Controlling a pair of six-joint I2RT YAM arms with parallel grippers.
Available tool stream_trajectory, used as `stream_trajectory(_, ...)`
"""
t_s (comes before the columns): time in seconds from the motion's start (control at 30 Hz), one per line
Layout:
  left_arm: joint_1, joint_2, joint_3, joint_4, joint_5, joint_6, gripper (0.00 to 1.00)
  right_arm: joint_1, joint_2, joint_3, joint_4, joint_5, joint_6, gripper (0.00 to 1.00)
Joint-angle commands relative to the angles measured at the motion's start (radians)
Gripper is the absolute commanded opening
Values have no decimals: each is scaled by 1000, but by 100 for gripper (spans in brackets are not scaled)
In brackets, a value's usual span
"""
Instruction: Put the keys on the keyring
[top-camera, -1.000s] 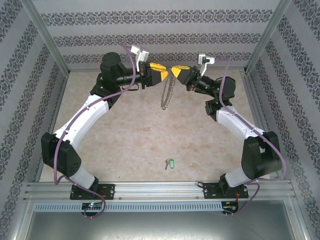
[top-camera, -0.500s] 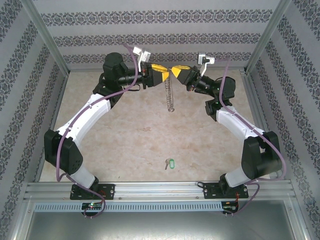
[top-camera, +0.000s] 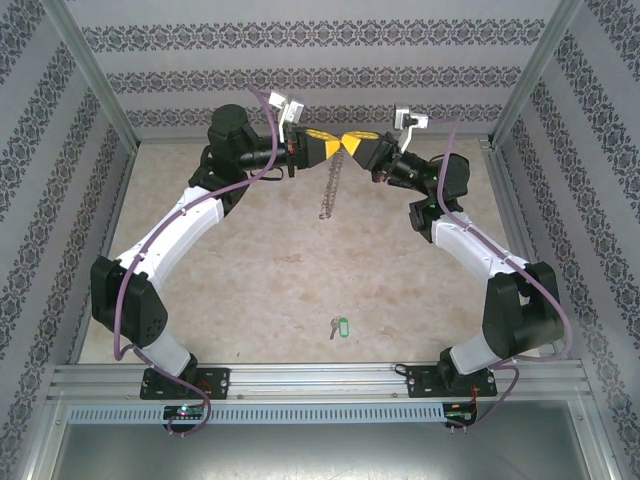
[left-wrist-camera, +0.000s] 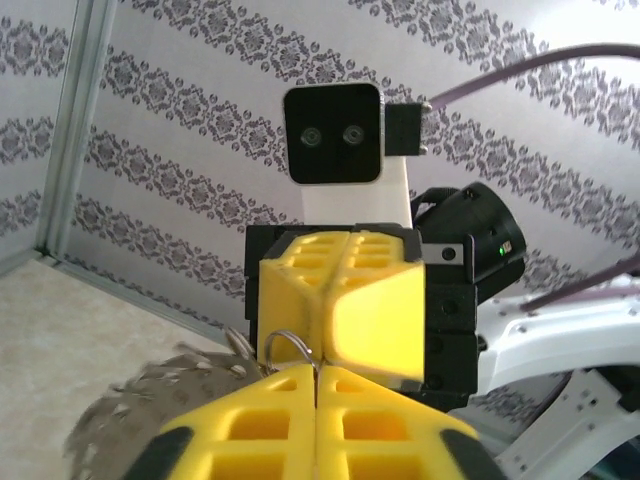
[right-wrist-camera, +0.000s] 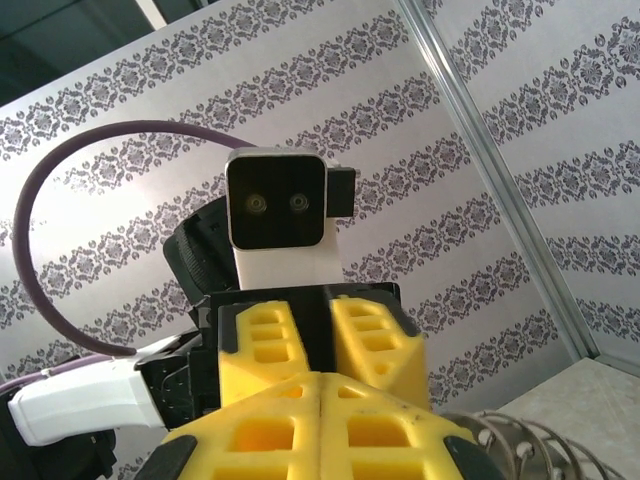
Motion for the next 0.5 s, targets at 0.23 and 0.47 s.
stream_trajectory(0.23, -14, -10, 28, -9, 18, 67, 0, -40, -25, -9, 52, 32, 33, 42)
stream_trajectory(0.47, -15, -14, 103, -253, 41, 235, 0, -81, -71, -69, 29, -12, 39, 47)
